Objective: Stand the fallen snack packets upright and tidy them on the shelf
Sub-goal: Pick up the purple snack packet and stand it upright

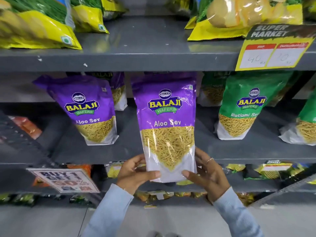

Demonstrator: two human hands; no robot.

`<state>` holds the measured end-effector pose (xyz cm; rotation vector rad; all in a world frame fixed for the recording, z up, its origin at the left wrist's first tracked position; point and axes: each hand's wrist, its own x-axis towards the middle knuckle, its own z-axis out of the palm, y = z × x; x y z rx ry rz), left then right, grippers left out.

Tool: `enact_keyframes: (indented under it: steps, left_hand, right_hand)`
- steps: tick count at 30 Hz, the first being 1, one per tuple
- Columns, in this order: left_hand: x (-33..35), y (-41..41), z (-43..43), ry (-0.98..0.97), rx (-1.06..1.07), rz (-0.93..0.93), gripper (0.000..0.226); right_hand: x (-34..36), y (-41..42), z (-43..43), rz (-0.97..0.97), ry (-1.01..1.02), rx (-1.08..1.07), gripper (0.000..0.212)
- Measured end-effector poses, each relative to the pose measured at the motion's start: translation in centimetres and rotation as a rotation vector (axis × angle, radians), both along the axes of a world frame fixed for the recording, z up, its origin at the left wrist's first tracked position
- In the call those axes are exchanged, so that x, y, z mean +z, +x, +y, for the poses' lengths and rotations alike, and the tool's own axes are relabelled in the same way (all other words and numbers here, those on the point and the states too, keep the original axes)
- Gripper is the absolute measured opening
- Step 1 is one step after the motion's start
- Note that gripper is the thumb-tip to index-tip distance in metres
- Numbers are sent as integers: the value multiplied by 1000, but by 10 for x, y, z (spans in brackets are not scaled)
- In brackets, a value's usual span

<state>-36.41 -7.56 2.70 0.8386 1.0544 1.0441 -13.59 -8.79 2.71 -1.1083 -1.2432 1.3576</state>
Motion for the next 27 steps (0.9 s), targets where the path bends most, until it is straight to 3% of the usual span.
enact_keyframes:
  steps: [4, 8, 16, 23, 27]
  left_hand:
    - [2, 2, -5, 57, 5, -25, 66]
    - [-1, 5, -12, 44, -1, -108, 77]
    - [-13, 10, -16, 22, 47, -125, 85]
    - [-9, 14, -10, 138, 104, -3, 71]
    - [-11, 13, 7, 222, 167, 143, 60]
  right_hand:
    - [2, 4, 4, -16, 36, -21, 81]
    - [-6, 10, 7, 80, -80, -49, 94]
    - [-14, 14, 11, 156, -184, 41, 84]
    - [-10, 16, 24, 121, -193, 94, 73]
    - [-6, 16, 45, 51, -153, 130, 80]
